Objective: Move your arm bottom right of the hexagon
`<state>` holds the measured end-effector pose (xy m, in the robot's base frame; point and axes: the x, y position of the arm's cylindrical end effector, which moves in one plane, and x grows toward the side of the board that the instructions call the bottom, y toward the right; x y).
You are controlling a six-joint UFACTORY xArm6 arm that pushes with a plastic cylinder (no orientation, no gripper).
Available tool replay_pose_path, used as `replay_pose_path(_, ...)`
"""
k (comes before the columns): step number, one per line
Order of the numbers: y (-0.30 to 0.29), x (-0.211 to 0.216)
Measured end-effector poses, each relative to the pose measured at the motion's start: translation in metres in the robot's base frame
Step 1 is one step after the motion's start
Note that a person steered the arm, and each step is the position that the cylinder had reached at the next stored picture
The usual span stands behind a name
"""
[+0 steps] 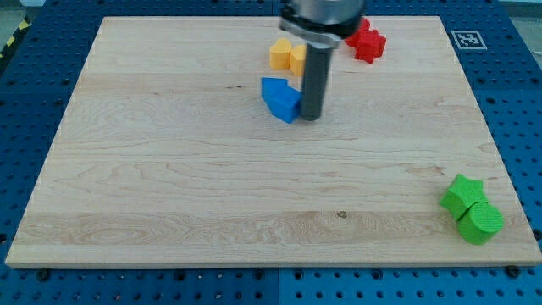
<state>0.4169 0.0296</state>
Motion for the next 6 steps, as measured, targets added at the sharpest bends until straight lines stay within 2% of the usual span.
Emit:
replay_pose_path(1,-0.036,0.000)
replay_pose_path(2,-0.043,0.000)
replay_pose_path(4,0.006,-0.015)
replay_pose_path(6,0.006,-0.061)
